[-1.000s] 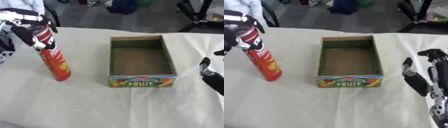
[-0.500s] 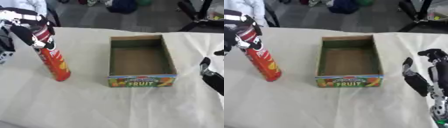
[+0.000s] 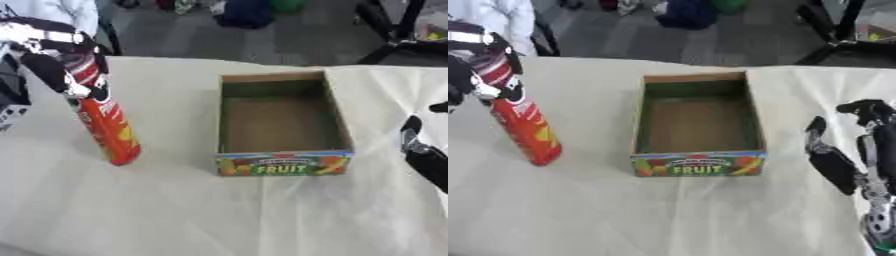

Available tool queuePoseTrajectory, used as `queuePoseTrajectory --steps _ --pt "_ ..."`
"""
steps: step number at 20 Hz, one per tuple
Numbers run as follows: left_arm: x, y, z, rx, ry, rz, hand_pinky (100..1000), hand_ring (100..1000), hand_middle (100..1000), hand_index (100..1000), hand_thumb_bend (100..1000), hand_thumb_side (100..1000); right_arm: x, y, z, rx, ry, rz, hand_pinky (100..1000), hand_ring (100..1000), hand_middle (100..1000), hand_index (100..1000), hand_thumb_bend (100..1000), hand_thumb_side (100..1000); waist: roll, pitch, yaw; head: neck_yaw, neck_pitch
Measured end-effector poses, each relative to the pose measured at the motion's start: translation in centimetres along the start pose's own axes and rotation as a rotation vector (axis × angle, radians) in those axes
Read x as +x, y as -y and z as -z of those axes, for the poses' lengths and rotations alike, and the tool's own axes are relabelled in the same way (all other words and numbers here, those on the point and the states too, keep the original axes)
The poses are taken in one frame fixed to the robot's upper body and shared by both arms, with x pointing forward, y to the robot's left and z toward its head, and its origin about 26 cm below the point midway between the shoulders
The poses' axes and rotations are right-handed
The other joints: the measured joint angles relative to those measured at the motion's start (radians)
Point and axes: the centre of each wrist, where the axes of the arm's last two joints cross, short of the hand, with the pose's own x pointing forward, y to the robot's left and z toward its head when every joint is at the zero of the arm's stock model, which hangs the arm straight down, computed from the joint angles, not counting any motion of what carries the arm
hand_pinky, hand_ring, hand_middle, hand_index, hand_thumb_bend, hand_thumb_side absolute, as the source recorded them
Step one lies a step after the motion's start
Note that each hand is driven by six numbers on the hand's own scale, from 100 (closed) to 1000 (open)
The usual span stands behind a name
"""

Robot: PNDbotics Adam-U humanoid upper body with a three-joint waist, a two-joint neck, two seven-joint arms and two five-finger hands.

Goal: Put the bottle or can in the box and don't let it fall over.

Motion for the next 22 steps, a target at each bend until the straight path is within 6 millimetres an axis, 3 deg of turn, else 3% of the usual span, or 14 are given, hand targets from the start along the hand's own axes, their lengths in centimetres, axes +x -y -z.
queuePoseTrajectory --steps 10,22 --pt "0.4 -0.3 -0.2 0.010 -0.003 0.019 320 617 554 480 165 100 0.0 0.0 0.0 -0.008 0.003 0.004 650 709 770 755 100 676 0.001 0.000 -0.001 0.004 0.000" --pt "2.2 -2.2 -1.0 0.072 0.040 0.028 249 586 528 475 174 100 0.0 0.0 0.0 -0.009 0.004 0.006 650 710 769 756 100 671 0.007 -0.002 -0.005 -0.001 0.001"
